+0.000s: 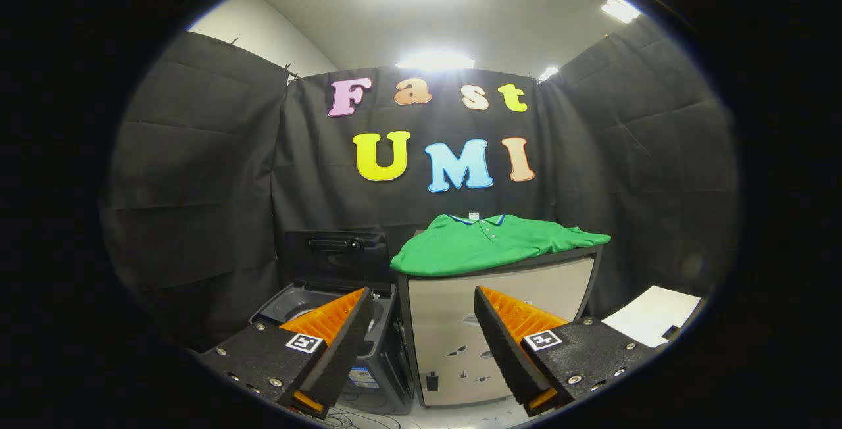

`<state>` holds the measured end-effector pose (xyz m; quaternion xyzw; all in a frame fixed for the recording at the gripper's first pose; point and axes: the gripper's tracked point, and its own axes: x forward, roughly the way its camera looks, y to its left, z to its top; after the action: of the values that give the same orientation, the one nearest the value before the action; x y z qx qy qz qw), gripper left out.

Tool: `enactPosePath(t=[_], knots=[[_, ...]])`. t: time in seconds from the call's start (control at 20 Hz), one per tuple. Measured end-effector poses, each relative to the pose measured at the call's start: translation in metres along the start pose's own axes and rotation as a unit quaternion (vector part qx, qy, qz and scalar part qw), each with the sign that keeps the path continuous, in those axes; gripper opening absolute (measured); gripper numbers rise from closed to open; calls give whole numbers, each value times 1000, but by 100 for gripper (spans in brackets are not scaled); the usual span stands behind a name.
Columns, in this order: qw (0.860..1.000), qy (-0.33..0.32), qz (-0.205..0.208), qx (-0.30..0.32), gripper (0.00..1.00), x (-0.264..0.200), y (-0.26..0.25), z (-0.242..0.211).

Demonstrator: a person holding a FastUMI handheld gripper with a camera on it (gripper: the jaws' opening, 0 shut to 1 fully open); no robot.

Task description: Put the clothes into the washing machine and then close the washing machine lid.

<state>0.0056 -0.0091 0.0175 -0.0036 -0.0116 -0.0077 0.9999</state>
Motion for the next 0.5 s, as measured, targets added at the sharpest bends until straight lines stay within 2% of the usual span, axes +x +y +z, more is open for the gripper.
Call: enactPosePath(t=[0.5], knots=[[1000, -4, -5, 6, 95, 1, -10, 20]])
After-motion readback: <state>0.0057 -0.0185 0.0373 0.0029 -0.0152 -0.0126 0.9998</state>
